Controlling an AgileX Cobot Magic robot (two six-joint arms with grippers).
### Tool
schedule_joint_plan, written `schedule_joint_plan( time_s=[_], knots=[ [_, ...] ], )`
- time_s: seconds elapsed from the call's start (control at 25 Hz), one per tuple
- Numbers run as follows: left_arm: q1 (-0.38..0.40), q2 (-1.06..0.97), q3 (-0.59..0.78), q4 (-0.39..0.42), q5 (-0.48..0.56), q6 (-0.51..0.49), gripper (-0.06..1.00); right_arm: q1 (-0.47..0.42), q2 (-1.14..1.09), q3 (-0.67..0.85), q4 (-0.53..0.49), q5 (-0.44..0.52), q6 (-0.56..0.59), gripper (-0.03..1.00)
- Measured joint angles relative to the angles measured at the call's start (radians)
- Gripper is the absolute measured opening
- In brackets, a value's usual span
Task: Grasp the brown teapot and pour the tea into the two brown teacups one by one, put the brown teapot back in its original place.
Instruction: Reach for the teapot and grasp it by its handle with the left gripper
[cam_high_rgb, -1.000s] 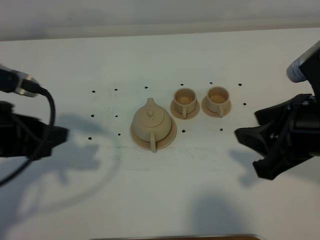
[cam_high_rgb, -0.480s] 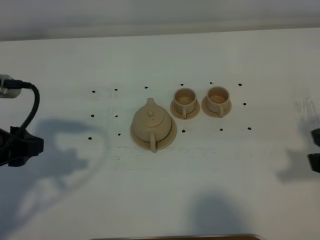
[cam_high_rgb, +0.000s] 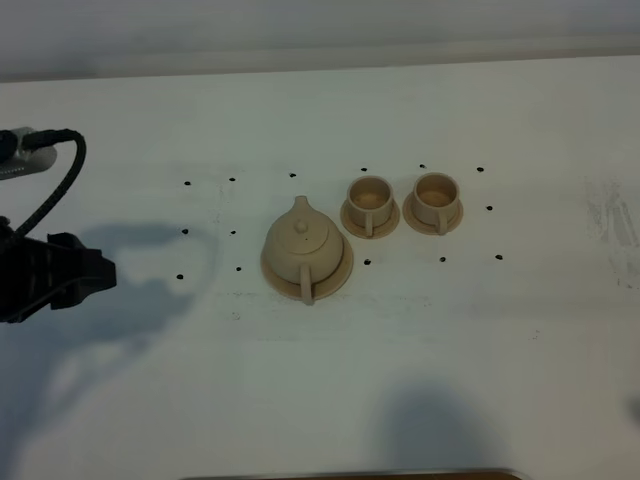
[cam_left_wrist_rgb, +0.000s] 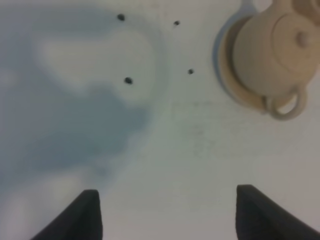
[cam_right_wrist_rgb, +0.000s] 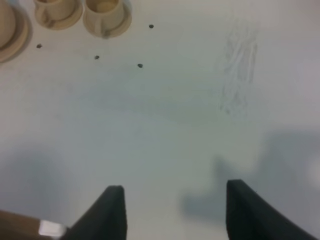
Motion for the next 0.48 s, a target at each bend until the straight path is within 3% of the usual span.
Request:
schedule_joint_plan(
  time_s=[0.28,0.48],
  knots=[
    [0.000,0.009,0.000,-0.018,-0.023,0.031,0.61,0.000,-0.157,0.100,0.055,0.023,0.004,0.43],
    [0.000,0.050,0.000,-0.053,-0.031,0.072,0.60,0.000,-0.253,0.178,0.050,-0.017,0.023,0.43]
  ],
)
